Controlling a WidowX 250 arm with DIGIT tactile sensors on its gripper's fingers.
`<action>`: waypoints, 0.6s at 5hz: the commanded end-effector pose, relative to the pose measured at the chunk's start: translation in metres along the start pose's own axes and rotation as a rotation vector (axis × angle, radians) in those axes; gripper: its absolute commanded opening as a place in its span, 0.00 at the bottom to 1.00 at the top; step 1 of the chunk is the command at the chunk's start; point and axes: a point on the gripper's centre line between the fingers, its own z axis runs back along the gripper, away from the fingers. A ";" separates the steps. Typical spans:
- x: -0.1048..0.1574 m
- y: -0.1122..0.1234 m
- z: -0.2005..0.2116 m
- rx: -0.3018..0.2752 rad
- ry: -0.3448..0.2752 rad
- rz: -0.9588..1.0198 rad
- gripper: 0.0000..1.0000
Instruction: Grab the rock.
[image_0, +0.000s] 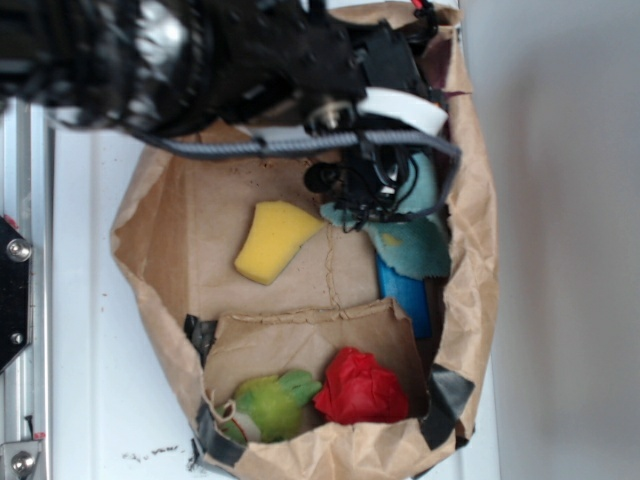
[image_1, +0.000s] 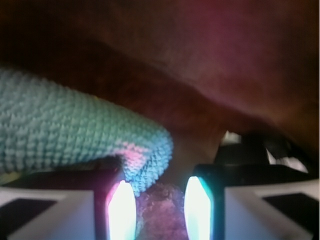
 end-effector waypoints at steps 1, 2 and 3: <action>0.021 0.002 0.096 -0.155 -0.041 0.041 0.00; 0.023 -0.004 0.115 -0.200 -0.034 0.046 0.00; 0.022 -0.010 0.119 -0.186 -0.009 0.046 0.00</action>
